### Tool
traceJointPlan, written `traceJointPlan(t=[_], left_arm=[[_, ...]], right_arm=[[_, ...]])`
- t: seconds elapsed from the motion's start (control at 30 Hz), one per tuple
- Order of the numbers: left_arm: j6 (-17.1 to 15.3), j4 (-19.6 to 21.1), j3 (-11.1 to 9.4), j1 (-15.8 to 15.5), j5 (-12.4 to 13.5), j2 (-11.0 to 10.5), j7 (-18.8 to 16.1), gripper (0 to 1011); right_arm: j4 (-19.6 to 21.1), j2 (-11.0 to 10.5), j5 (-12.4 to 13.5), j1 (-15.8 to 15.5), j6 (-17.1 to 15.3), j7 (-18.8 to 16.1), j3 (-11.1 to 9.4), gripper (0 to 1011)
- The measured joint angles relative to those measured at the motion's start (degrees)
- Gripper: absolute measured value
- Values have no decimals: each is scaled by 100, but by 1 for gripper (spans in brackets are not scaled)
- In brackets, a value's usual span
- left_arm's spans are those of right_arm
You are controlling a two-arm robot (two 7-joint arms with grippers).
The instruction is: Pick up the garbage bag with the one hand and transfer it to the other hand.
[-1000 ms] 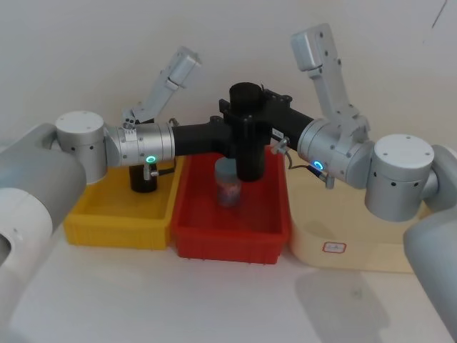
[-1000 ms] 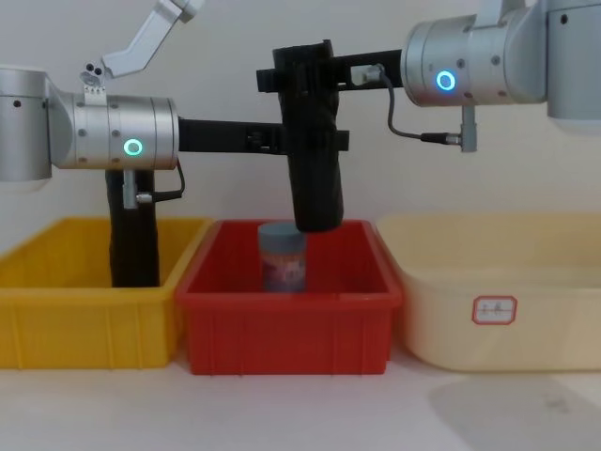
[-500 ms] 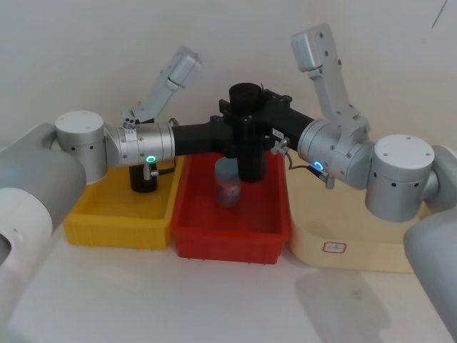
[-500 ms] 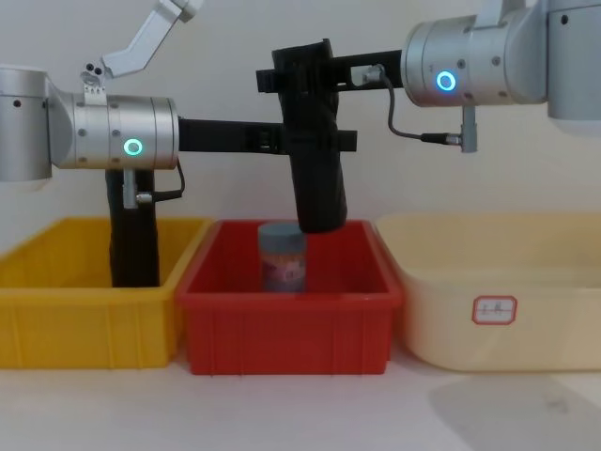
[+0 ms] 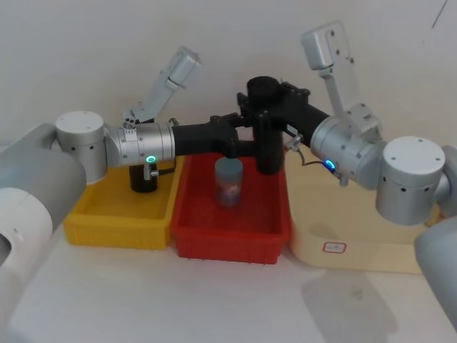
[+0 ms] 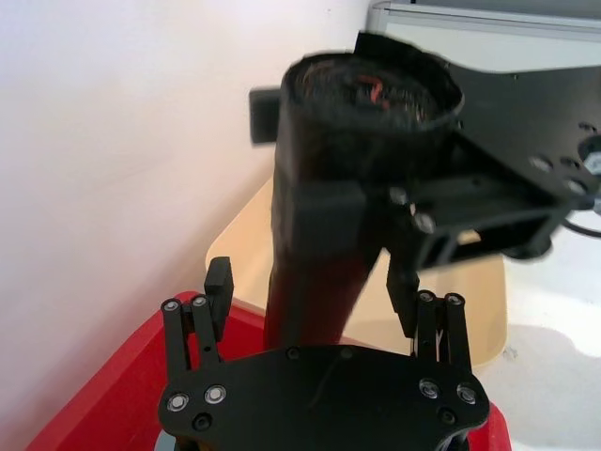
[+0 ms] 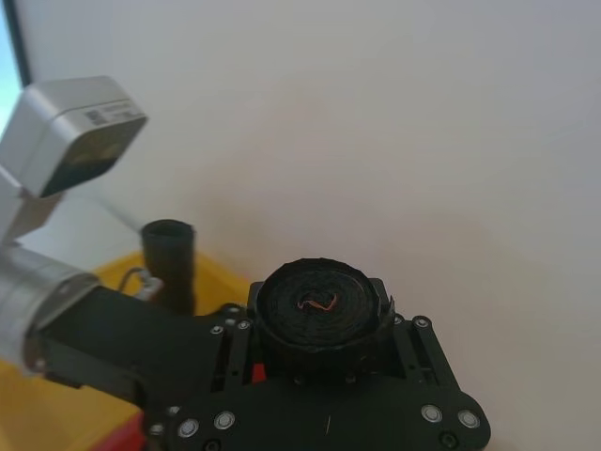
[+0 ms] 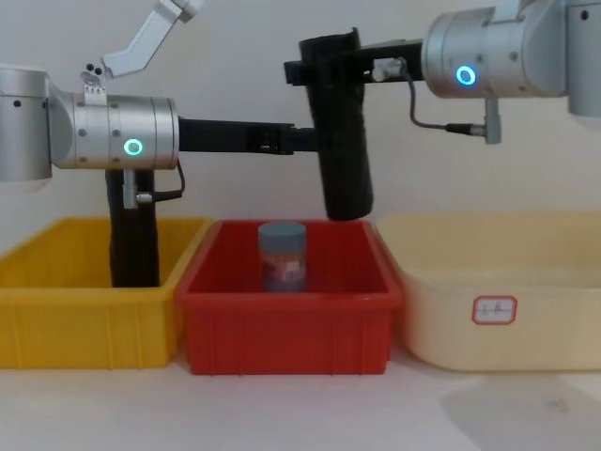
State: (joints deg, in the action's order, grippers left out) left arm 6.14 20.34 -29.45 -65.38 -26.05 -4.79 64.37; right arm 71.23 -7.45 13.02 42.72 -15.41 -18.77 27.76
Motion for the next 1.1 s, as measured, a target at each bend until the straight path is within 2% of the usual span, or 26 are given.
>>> traceJointPlan(t=[0.37, 0.7, 0.8, 1.03, 1.1], left_arm=[[0, 0, 0, 0, 0, -1, 0, 1001], [0, 0, 0, 0, 0, -1, 0, 1001], [0, 0, 0, 0, 0, -1, 1, 1001], [0, 0, 0, 0, 0, -1, 1, 1001], [0, 0, 0, 0, -1, 0, 1, 1001]], right_arm=[[456, -238, -518, -174, -71, 682, -61, 597], [692, -417, -837, -288, -117, 1114, -196, 603], [720, -445, -880, -304, -115, 1170, -223, 660], [782, -506, -974, -340, -110, 1292, -276, 886], [794, -513, -988, -344, -109, 1312, -282, 917]])
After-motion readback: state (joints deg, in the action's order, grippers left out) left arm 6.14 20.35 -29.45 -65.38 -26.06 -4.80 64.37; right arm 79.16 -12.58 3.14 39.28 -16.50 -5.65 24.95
